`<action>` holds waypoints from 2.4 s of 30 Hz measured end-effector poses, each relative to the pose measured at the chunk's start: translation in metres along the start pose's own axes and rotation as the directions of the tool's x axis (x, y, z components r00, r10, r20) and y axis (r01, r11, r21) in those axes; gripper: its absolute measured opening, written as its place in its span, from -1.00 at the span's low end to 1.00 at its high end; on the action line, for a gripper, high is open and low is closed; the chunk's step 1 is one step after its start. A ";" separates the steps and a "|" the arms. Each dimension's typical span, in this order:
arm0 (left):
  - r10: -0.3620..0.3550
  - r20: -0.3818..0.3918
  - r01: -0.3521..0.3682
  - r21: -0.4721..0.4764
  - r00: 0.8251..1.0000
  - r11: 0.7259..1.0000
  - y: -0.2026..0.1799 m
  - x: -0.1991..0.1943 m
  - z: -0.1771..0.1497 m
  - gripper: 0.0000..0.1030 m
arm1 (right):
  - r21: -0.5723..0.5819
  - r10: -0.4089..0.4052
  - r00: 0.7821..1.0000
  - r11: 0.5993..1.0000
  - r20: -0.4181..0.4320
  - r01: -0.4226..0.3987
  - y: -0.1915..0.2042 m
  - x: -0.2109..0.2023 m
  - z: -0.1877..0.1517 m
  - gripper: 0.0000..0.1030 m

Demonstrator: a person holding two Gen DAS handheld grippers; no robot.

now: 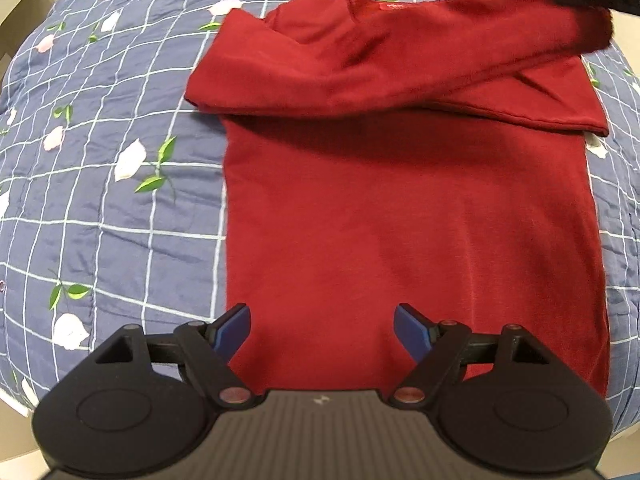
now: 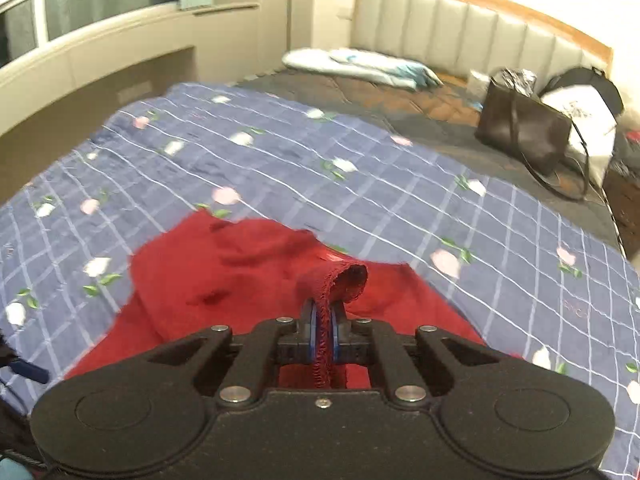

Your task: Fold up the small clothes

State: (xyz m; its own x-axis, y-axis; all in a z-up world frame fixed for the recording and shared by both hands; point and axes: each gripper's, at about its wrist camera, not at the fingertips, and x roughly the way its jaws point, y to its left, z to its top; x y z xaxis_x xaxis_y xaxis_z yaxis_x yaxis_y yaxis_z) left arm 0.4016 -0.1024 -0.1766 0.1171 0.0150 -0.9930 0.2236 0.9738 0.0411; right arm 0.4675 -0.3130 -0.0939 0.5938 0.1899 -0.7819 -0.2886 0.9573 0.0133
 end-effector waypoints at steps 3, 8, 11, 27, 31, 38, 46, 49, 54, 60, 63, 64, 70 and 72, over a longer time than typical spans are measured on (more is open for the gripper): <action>0.005 -0.011 -0.005 0.009 1.000 1.000 -0.007 0.003 0.003 0.61 | 0.061 -0.048 0.994 0.997 -0.101 0.055 -0.030 0.034 -0.016 -0.86; 0.014 -0.018 -0.014 0.013 1.000 1.000 -0.010 0.003 0.005 0.61 | 0.141 -0.089 0.967 0.982 -0.239 0.125 -0.060 0.082 -0.039 -0.85; 0.019 -0.021 -0.019 0.005 1.000 1.000 -0.009 0.003 0.006 0.61 | 0.160 -0.098 0.962 0.977 -0.254 0.142 -0.064 0.089 -0.046 -0.61; 0.075 0.153 -0.026 -0.297 0.985 0.954 0.091 0.034 0.141 0.75 | 0.587 -0.090 0.969 0.781 -0.229 0.212 -0.182 0.077 -0.079 0.57; 0.046 0.176 0.017 -0.343 0.983 0.939 0.115 0.057 0.184 0.74 | 0.668 -0.053 0.973 0.718 -0.226 0.194 -0.207 0.098 -0.077 0.58; -0.065 0.128 0.105 -0.343 0.990 0.933 0.118 0.094 0.217 -0.15 | 0.719 -0.048 0.977 0.670 -0.209 0.186 -0.226 0.114 -0.073 -0.14; -0.042 0.261 0.132 -0.340 0.965 0.931 0.107 0.072 0.201 -0.88 | 0.560 -0.127 0.988 0.815 -0.082 0.151 -0.212 0.089 -0.061 -0.69; -0.011 0.262 0.118 -0.399 0.965 0.909 0.113 0.072 0.193 -0.89 | 0.542 -0.166 0.979 0.815 -0.120 0.205 -0.213 0.093 -0.063 -0.69; 0.024 0.198 0.063 -0.424 0.980 0.903 0.111 0.081 0.198 -0.83 | 0.515 -0.184 0.963 0.817 -0.196 0.261 -0.215 0.104 -0.066 -0.64; 0.078 0.167 0.006 -0.451 0.983 0.893 0.110 0.071 0.194 0.11 | 0.528 -0.272 0.918 0.754 -0.290 0.390 -0.223 0.095 -0.075 -0.37; 0.106 0.163 -0.020 -0.460 0.981 0.887 0.112 0.062 0.184 0.31 | 0.524 -0.287 0.898 0.735 -0.334 0.430 -0.226 0.085 -0.089 -0.08; 0.118 0.156 -0.032 -0.468 0.981 0.883 0.113 0.059 0.178 0.41 | 0.513 -0.293 0.891 0.737 -0.346 0.441 -0.224 0.081 -0.096 0.09; 0.142 0.123 -0.059 -0.514 0.982 0.856 0.118 0.044 0.126 0.67 | 0.520 -0.264 0.888 0.734 -0.375 0.438 -0.192 0.055 -0.142 0.67; 0.140 0.096 -0.071 -0.519 0.986 0.852 0.117 0.043 0.105 0.73 | 0.530 -0.236 0.900 0.742 -0.365 0.410 -0.175 0.045 -0.158 0.83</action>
State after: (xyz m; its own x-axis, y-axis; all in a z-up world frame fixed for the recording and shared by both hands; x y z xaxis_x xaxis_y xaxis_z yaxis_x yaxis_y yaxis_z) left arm 0.5343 -0.0117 -0.2028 0.2391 0.1295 -0.9623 -0.3205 0.9461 0.0477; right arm 0.4256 -0.5063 -0.2298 0.3284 -0.1346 -0.9349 0.4273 0.9039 0.0199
